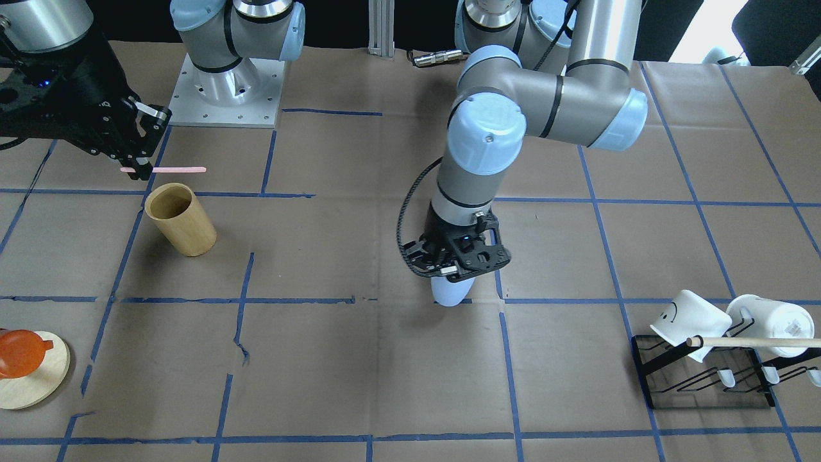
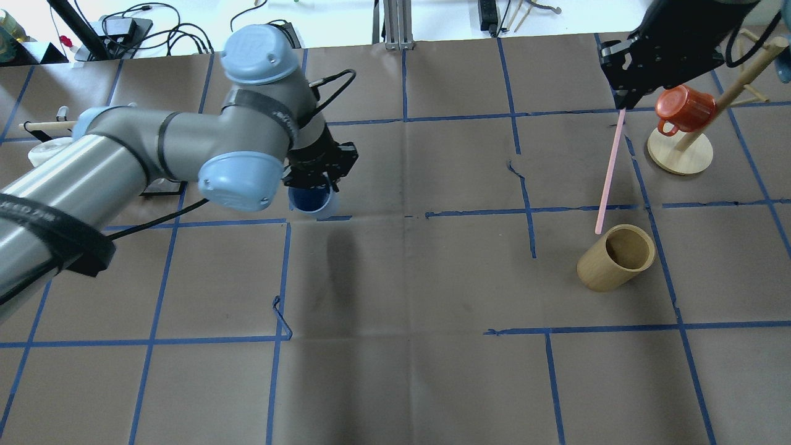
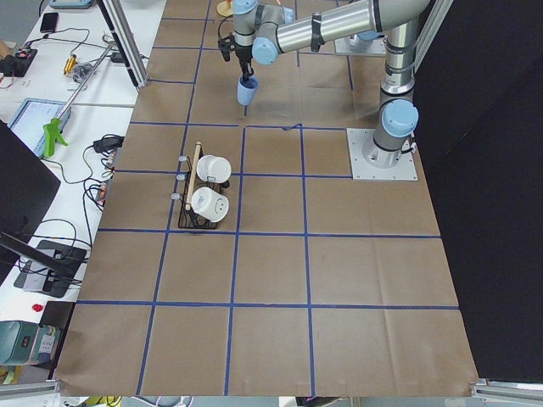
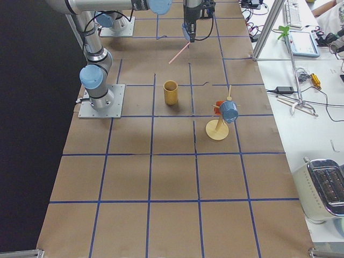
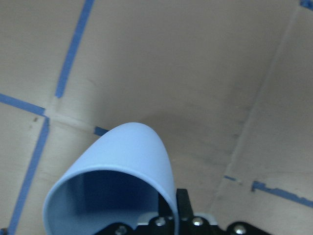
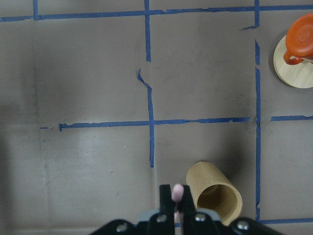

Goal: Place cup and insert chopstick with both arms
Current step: 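Carry the blue cup to the table center and set it down with the left gripper, then release the blue cup and withdraw the left gripper while the right carries the chopstick over, then lower the pink chopstick into the blue cup with the right gripper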

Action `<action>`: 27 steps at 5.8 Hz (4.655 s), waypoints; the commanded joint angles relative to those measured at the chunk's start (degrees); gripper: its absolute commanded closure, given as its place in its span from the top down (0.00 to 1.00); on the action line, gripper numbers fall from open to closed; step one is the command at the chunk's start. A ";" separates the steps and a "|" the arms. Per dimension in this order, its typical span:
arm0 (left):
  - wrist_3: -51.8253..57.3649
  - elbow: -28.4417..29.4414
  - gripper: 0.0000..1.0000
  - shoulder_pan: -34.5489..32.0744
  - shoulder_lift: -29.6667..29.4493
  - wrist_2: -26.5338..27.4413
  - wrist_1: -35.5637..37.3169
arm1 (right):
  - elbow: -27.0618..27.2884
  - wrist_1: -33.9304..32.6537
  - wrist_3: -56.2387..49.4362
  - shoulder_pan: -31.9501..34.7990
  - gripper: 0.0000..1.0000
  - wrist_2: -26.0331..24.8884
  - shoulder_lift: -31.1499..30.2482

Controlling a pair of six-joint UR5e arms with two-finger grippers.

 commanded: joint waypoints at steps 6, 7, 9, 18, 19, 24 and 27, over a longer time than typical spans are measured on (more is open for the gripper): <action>-1.68 3.67 0.99 -8.41 -4.62 0.24 0.98 | -0.42 0.76 0.54 0.78 0.09 -0.30 1.61; 0.34 4.80 0.99 -7.36 -3.03 0.93 0.54 | 0.54 0.15 0.63 0.78 0.09 -0.47 1.52; 12.39 5.16 0.98 -1.07 7.12 0.77 -12.39 | 0.55 -0.29 0.72 0.78 0.09 -0.39 1.26; 33.67 6.04 0.98 16.03 17.90 1.29 -28.73 | -23.98 -5.46 29.98 22.84 0.08 -3.82 28.23; 33.59 6.04 0.99 16.12 17.99 1.29 -28.73 | -20.84 -8.53 31.55 22.93 0.08 -3.73 28.67; 33.32 6.04 0.99 16.12 17.99 1.29 -28.82 | -14.66 -14.97 30.96 25.13 1.00 -3.29 28.59; 33.32 6.04 0.99 16.12 17.99 1.29 -28.82 | -16.60 -5.63 22.93 18.93 1.00 -1.97 20.81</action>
